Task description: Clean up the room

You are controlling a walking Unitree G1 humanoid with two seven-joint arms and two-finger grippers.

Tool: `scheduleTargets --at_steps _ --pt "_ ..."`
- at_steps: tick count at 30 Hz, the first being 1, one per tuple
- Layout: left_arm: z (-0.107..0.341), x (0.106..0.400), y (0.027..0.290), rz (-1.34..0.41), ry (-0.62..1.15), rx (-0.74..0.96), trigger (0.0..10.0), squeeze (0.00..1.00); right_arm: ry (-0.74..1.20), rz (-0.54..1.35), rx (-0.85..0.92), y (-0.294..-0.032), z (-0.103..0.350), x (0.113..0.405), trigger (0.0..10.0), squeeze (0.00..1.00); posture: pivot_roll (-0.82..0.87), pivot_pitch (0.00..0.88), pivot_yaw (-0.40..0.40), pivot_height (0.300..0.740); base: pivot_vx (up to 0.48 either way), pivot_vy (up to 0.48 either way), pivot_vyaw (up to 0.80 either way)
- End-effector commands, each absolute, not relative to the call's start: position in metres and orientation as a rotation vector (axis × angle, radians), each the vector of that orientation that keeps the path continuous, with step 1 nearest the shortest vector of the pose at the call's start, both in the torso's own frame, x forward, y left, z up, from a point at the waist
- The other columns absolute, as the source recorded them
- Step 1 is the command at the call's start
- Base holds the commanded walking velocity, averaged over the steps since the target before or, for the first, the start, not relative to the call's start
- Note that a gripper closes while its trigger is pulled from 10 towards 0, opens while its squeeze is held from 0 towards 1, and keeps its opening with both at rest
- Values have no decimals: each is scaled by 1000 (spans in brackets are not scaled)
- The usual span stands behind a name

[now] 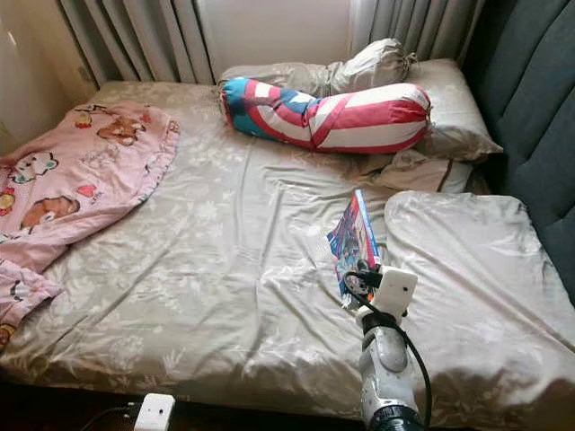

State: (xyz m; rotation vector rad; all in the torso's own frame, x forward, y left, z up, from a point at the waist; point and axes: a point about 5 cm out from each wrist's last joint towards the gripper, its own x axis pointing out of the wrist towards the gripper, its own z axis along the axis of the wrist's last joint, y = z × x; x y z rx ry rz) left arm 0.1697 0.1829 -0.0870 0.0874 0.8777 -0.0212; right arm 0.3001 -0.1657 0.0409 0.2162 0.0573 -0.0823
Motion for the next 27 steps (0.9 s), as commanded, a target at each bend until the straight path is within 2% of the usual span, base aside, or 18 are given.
scheduleTargets --at_steps 1,10,16,27 --pt "-90 165 183 -26 905 93 10000 0 31 -70 214 -164 47 305 10000 0 -93 121 8 740 0 0 0" --pt "-89 167 184 -19 900 87 10000 0 31 -70 211 -164 49 307 10000 0 -95 143 11 740 0 0 0" --pt "-89 165 185 -15 901 84 10000 0 32 -69 206 -164 48 306 10000 0 -95 124 8 740 0 0 0" --pt "-89 164 185 -11 898 77 10000 0 43 -55 207 -160 45 303 10000 0 -85 97 2 740 284 0 0"
